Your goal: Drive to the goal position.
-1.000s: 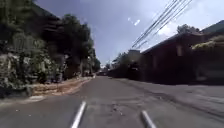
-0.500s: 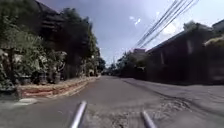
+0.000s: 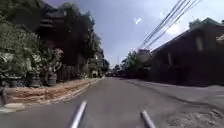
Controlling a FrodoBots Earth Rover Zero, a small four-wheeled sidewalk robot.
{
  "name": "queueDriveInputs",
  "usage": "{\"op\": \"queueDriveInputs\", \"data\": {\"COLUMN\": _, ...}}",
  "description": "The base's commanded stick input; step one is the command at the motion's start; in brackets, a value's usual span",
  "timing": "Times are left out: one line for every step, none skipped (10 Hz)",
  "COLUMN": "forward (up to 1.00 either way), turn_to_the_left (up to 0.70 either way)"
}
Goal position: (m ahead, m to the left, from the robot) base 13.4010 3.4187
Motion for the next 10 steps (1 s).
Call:
{"op": "queueDriveInputs", "data": {"forward": 1.0, "turn_to_the_left": -0.03}}
{"op": "queueDriveInputs", "data": {"forward": 1.0, "turn_to_the_left": -0.07}}
{"op": "queueDriveInputs", "data": {"forward": 1.0, "turn_to_the_left": -0.17}}
{"op": "queueDriveInputs", "data": {"forward": 1.0, "turn_to_the_left": -0.39}}
{"op": "queueDriveInputs", "data": {"forward": 1.0, "turn_to_the_left": -0.38}}
{"op": "queueDriveInputs", "data": {"forward": 1.0, "turn_to_the_left": -0.3}}
{"op": "queueDriveInputs", "data": {"forward": 1.0, "turn_to_the_left": -0.23}}
{"op": "queueDriveInputs", "data": {"forward": 1.0, "turn_to_the_left": -0.21}}
{"op": "queueDriveInputs", "data": {"forward": 1.0, "turn_to_the_left": -0.17}}
{"op": "queueDriveInputs", "data": {"forward": 1.0, "turn_to_the_left": -0.04}}
